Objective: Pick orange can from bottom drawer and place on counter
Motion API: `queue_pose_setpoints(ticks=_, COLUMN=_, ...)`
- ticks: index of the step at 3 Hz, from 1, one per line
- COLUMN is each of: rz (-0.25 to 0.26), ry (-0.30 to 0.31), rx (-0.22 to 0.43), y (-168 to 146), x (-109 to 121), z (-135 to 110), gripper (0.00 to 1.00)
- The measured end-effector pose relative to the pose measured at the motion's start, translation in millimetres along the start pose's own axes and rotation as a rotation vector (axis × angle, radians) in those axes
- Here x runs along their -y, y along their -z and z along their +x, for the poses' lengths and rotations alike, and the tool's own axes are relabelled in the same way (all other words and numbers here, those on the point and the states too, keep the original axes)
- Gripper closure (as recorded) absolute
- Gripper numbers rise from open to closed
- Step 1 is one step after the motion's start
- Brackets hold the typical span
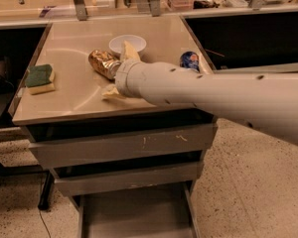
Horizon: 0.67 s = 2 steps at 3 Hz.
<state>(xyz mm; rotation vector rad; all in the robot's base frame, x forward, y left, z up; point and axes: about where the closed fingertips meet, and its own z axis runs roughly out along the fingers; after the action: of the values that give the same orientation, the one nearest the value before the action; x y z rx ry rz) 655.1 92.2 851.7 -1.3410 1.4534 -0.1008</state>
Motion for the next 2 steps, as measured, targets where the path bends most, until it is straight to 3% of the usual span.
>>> queue_pose_setpoints(ticks=1, rz=0.045, ry=0.266, rx=0.0, y=41, x=29, z=-8, gripper=0.0)
queue_pose_setpoints(ticks=2, rz=0.1, ry=0.375, rx=-0.03, y=65, x=82, z=-11, gripper=0.0)
